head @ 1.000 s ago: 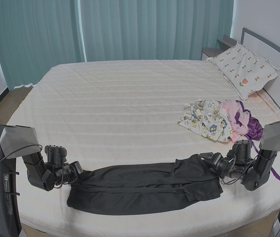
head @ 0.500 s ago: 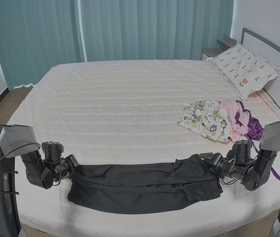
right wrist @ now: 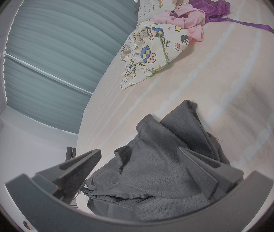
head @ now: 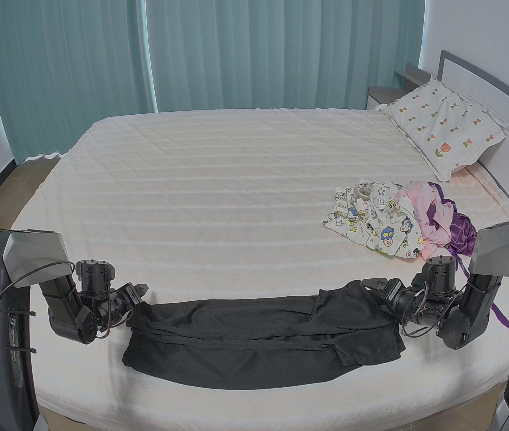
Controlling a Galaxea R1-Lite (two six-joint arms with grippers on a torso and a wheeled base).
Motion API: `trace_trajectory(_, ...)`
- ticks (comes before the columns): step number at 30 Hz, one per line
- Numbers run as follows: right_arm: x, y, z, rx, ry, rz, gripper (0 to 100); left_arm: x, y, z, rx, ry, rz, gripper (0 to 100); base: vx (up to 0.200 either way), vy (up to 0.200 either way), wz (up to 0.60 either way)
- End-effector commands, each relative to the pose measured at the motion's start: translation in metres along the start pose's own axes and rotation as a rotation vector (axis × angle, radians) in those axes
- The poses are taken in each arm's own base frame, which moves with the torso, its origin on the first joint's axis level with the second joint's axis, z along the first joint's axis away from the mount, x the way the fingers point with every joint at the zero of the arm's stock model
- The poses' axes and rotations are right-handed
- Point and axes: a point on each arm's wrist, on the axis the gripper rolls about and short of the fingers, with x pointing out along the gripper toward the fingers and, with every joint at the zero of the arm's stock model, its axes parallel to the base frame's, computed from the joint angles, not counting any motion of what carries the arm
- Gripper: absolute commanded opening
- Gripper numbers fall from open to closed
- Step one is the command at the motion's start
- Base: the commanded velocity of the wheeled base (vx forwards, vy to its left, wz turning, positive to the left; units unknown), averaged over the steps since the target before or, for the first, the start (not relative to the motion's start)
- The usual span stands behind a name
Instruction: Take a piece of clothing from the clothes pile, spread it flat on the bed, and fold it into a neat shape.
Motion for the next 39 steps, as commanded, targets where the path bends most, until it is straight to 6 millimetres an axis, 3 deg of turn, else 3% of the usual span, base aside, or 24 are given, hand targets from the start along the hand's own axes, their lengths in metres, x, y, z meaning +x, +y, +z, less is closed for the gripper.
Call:
trace_trajectory(1, 0.0, -0.004, -0.003, 0.001, 0.006, -0.006, 100, -0.003, 0.007, 0.007, -0.017, -0.014, 0.015, 100, 0.0, 0.0, 0.0)
trace_trajectory(7, 0.0, -0.003, -0.003, 0.001, 0.006, -0.004, 100, -0.031, 0.012, 0.005, -0.048, 0.016, 0.024, 100, 0.0, 0.0, 0.0)
trace_trajectory(15, -0.001, -0.002, -0.002, 0.0, 0.003, -0.003, 100, -0.093, 0.011, -0.029, -0.043, 0.21, -0.092, 100, 0.0, 0.0, 0.0)
trace_trajectory(21, -0.002, -0.002, -0.003, 0.0, 0.006, -0.004, 100, -0.114, 0.014, -0.052, -0.006, 0.266, -0.098, 100, 0.0, 0.0, 0.0)
trace_trajectory(31, -0.001, 0.0, -0.005, -0.005, 0.011, 0.002, 100, -0.116, 0.021, -0.074, 0.085, 0.336, -0.058, 100, 0.0, 0.0, 0.0)
trace_trajectory(39, -0.001, 0.0, -0.005, -0.006, 0.012, 0.003, 100, -0.115, 0.025, -0.079, 0.102, 0.312, -0.005, 100, 0.0, 0.0, 0.0)
